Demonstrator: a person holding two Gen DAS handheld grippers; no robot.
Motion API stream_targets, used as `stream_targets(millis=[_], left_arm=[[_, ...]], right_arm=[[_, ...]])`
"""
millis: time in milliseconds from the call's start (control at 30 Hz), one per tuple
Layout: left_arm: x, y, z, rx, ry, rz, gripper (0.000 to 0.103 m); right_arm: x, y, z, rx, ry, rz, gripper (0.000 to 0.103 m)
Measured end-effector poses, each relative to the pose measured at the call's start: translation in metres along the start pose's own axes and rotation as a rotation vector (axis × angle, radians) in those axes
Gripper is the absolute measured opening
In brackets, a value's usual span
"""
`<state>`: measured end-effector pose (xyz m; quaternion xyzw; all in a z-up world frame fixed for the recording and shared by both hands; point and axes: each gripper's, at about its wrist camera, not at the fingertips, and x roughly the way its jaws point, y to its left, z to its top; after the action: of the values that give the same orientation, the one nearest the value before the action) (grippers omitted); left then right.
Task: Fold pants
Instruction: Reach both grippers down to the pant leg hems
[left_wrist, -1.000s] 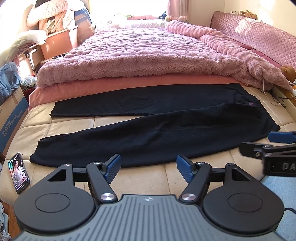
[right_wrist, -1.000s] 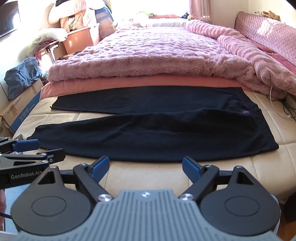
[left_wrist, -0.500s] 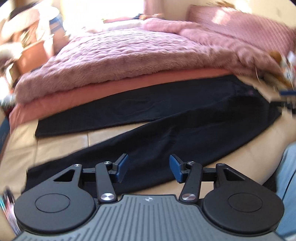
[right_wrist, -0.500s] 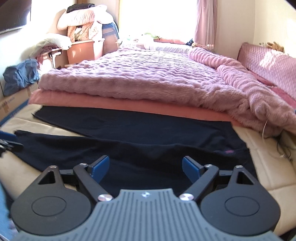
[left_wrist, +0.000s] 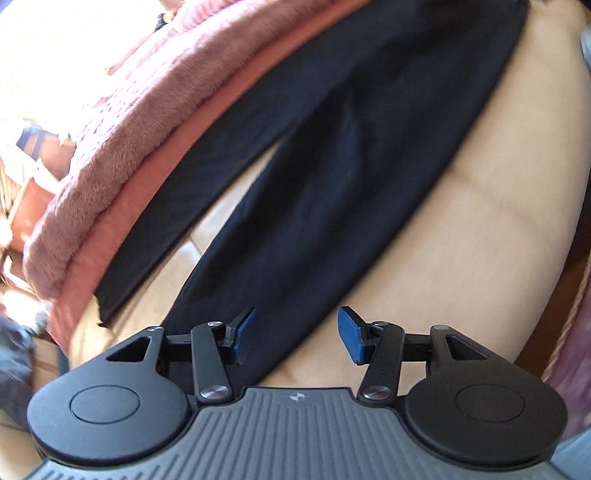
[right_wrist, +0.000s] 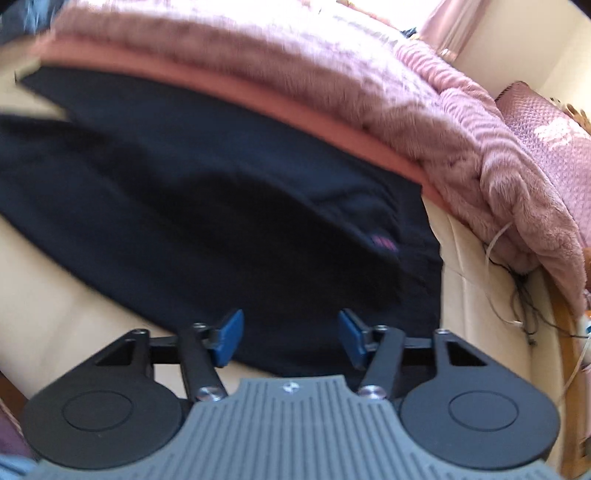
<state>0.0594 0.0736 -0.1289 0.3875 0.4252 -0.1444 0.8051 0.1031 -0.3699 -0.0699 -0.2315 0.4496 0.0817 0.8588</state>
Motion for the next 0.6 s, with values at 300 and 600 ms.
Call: stream_targets(millis=[300, 600], left_arm=[[0.021, -0.012, -0.025, 0.283, 0.067, 0.145, 0.048], [0.04, -0.003, -0.037, 0.429, 0.123, 0.214, 0.042]], right_arm=[[0.016, -0.022, -0.03, 0.03, 0.053, -0.052, 0.05], [0.018, -0.019, -0.036, -0.035, 0.079, -0.07, 0.05]])
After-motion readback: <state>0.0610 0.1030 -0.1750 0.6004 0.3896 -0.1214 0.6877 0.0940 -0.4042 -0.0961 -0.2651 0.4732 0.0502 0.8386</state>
